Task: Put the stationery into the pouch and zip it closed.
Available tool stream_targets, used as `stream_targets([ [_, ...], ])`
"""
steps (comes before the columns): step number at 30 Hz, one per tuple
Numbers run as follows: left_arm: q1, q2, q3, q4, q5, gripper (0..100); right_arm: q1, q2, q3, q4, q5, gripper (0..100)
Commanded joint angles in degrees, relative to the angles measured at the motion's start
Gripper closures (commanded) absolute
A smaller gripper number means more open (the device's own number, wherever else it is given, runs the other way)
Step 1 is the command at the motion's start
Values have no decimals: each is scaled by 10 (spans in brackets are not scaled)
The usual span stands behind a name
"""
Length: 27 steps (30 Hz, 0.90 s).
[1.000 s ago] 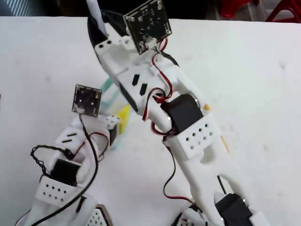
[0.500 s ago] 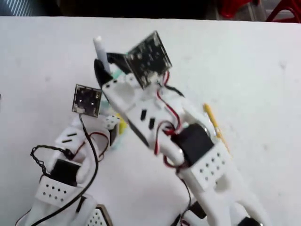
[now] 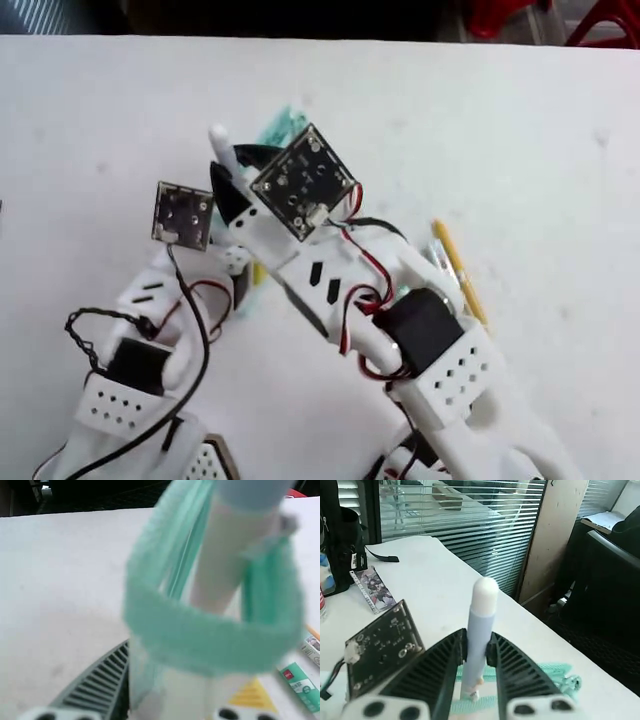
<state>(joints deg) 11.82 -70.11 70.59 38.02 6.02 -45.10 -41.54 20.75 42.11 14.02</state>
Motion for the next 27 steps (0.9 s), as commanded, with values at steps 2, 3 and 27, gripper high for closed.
stream_targets([
  [2, 6, 0, -4, 4, -2, 786, 5, 15, -3, -15, 9, 981],
  [3, 6, 0, -4, 4, -2, 786, 6, 19, -7, -22, 9, 981],
  [27, 6, 0, -4, 2, 0, 781, 56, 31, -78, 66, -47, 766],
])
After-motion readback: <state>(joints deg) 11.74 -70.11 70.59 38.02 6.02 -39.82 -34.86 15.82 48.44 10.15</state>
